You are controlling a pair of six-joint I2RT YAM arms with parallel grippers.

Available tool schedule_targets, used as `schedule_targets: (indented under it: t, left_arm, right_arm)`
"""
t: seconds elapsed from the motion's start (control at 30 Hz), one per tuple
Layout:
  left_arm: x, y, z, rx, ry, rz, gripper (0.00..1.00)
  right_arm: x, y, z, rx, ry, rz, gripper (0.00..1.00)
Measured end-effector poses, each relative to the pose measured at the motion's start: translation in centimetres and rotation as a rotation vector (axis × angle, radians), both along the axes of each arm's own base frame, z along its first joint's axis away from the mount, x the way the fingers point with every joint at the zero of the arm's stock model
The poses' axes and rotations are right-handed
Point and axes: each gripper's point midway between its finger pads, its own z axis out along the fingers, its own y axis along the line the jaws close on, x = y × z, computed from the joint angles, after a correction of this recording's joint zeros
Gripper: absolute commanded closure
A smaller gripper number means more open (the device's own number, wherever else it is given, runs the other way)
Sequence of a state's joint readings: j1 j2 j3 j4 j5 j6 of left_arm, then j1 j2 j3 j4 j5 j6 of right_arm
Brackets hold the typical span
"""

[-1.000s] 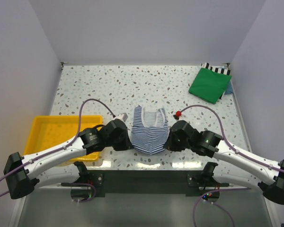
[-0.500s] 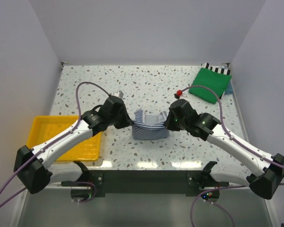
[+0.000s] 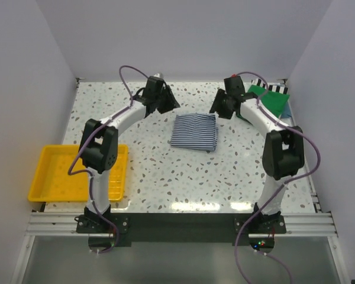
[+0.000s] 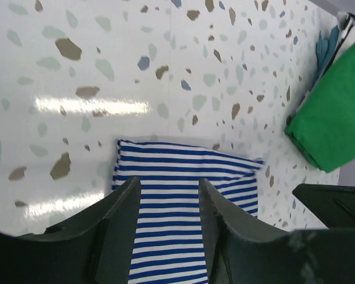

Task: Fold and stack the tank tops
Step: Fold the tank top

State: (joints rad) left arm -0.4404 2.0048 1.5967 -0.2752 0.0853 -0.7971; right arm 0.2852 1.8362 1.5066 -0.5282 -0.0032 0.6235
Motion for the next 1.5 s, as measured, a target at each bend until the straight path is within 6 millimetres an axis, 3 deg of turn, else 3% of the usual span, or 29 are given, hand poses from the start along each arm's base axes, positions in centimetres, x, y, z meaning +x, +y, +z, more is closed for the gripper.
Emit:
schedule_targets:
  t: [0.07,0.2,0.37,0.47,0.63,0.73,0.93,1.03,1.17,1.37,1.5]
  left_arm:
    - [2.6,0.3,-1.0,-0.016,-0.023,0.002,0.44]
    - [4.2,2.4,-1.5,-0.012,-0.033,0.026,0.43]
    - [3.9,3.5,1.1,-0.018,-0.086,0.055,0.49]
    - [2.7,3.0,1.6,-0.01,-0.096,0.048,0.53]
    - [-0.1,0.1,-0.7,0.028,-0.06,-0.015,0.55]
    - [-1.8,-2.0,-2.3,0.059,-0.041,-0.072,0.55]
    - [-3.7,-4.5,-7.2,0.124,0.021,-0.142,0.58]
    - [-4.3,-4.1,-9.7,0.18,0.067,-0.129,0.59]
    - [-4.9,-3.2,-10.0,0.219,0.066,-0.069,0.59]
    - [-10.7,-0.1,-10.3,0.235,0.131,0.003,0.6]
    - [-15.3,-0.8,-10.7,0.215,0.156,-0.001,0.6]
  right_arm:
    - [2.4,-1.5,-1.9,-0.008,0.02,-0.028,0.39]
    - [4.3,-3.9,-3.7,-0.047,0.039,-0.066,0.39]
    - [4.2,-2.8,-3.1,-0.09,0.003,-0.035,0.39]
    - [3.0,-0.7,-4.1,-0.124,0.011,0.01,0.41]
    - [-0.5,1.3,-7.9,-0.188,0.082,0.077,0.47]
    - [-3.2,0.4,-11.0,-0.238,0.143,0.082,0.55]
    - [-5.8,-1.6,-11.1,-0.265,0.12,0.053,0.55]
    - [-5.6,-1.5,-11.1,-0.26,0.099,0.059,0.56]
    - [-4.6,-0.6,-11.1,-0.238,0.072,0.107,0.56]
    - [-0.1,2.8,-10.7,-0.192,0.011,0.224,0.56]
    - [2.3,6.0,-10.3,-0.169,-0.025,0.322,0.5]
